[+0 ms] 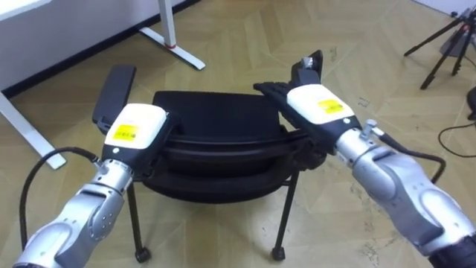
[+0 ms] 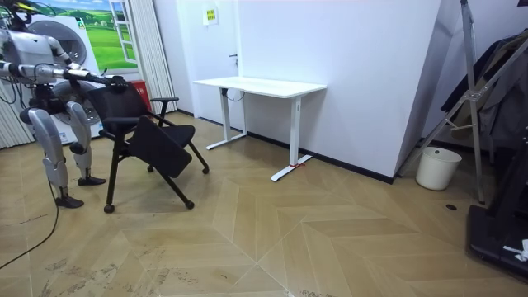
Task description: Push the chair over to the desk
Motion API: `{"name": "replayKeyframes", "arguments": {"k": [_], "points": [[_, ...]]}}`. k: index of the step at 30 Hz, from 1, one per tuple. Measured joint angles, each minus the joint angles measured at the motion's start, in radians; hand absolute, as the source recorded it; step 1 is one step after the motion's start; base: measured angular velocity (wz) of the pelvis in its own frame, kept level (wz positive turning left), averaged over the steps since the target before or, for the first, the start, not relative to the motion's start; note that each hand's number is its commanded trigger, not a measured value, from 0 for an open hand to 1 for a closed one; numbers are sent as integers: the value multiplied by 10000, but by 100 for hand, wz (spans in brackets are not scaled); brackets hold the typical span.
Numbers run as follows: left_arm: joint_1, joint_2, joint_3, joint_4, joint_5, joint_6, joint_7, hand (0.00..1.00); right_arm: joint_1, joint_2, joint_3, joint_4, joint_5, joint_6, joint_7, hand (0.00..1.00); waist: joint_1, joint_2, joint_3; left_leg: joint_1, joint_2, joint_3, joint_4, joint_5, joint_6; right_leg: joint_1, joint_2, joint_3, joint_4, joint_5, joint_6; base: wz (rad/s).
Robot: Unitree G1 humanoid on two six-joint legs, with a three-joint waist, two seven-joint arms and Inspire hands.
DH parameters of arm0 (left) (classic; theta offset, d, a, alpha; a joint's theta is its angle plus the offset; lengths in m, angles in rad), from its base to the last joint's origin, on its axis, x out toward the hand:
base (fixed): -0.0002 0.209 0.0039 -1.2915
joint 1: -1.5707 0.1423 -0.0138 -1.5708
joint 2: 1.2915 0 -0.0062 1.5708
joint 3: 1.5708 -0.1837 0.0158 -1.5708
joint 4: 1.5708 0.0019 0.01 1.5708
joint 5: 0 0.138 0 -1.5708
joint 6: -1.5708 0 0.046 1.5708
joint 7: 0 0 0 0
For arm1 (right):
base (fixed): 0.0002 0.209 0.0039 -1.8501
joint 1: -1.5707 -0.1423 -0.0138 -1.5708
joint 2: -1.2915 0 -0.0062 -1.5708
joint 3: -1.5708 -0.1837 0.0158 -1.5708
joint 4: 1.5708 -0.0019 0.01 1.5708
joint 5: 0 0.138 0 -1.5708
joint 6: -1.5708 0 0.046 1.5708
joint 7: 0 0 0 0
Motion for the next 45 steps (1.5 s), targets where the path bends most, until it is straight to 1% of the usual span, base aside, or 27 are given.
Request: {"name": "replayKeyframes", "arguments": {"k": [2,3,5,6,8,11,13,16,17,22,28,30,34,36,38,41,42,44,45], "points": [[-55,-3,-10,34,69,-3,-4,100,-155,179,151,68,-303,10,1,0,5,-106,3,11,-6,-40,19,0,0,43,-14,-29,0,0,0,5],[-70,-13,-15,43,111,-2,-18,100,-174,208,195,80,-319,22,9,0,24,-117,-1,16,-6,-48,24,0,0,51,-16,-30,1,0,0,0],[-163,-92,-12,24,219,46,-112,100,-224,428,235,81,-308,144,159,0,100,-153,-5,-57,-6,-63,76,0,0,4,-26,-38,3,0,0,0],[-200,-112,-12,23,253,63,-122,100,-291,463,257,81,-307,176,234,0,117,-153,-6,-112,-10,-67,105,0,0,-43,-34,-40,11,0,0,0],[-267,-198,-10,-6,289,143,-148,100,-457,585,271,81,-299,360,596,0,199,-144,-3,-224,-7,-70,144,1,1,-152,-34,-38,25,0,-4,0],[-269,-342,-13,-58,399,236,-151,100,-514,722,272,81,-295,540,892,0,243,-140,-5,-258,-11,-90,157,1,1,-160,-39,-57,25,-1,-5,0],[-269,-388,-12,-72,503,247,-150,100,-562,856,275,81,-297,638,1095,0,269,-139,-5,-260,-12,-96,154,1,1,-160,-42,-73,24,-1,-6,0],[-288,-534,-12,-65,585,291,-144,100,-569,1007,276,94,-319,785,1307,0,323,-109,16,-269,-15,-151,155,2,2,-149,-48,-120,23,-1,-5,4],[-293,-566,-28,-59,584,291,-141,100,-569,1052,276,128,-350,774,1361,0,298,-88,28,-271,-17,-227,157,2,3,-122,-66,-224,21,-1,-5,12],[-364,-684,-184,-48,573,294,-143,100,-695,1100,279,648,-352,764,1454,0,284,-51,34,-272,-24,-410,180,9,10,-57,-113,-520,11,-4,-7,12],[-366,-810,-190,-48,548,296,-257,100,-691,1098,288,1795,-125,758,1387,0,262,-28,42,-267,-37,-516,178,9,10,102,-127,-616,-73,-8,1,6],[-369,-792,-192,-120,549,283,-297,100,-684,1097,287,2146,-133,746,1194,0,221,4,51,-312,-53,-553,180,9,10,121,-136,-642,-173,-8,1,6],[-367,-854,-229,-92,535,278,-374,100,-646,1047,278,2489,-162,498,372,0,157,187,70,-331,-52,-603,253,9,10,180,-141,-727,-178,-8,1,6],[-364,-881,-292,-49,525,294,-397,100,-516,1022,272,2560,-170,400,43,0,82,265,53,-279,-54,-665,267,8,10,263,-145,-789,-212,-8,1,11],[-300,-998,-305,11,526,284,-424,100,-324,1019,242,2666,-252,311,-402,0,47,355,15,-250,-73,-718,264,8,10,412,-147,-812,-330,-9,2,8],[-296,-1135,-304,126,527,286,-425,100,-257,1019,239,2923,-261,215,-812,0,-1,416,-29,-235,-72,-751,270,8,9,433,-145,-832,-339,-10,4,2],[-295,-1162,-305,146,526,284,-427,100,-219,1021,221,2992,-258,189,-958,0,-15,425,-30,-217,-71,-758,275,8,10,456,-147,-849,-345,-10,4,6],[-257,-1284,-320,193,537,285,-456,100,-53,1032,171,3270,-268,22,-1547,0,-24,441,-32,-102,-70,-803,277,8,9,620,-154,-917,-368,-11,5,7],[-228,-1300,-320,184,542,283,-462,100,-10,1032,151,3315,-291,-9,-1663,0,-38,439,-61,-105,-70,-804,278,8,9,625,-154,-920,-380,-11,6,4]]}}
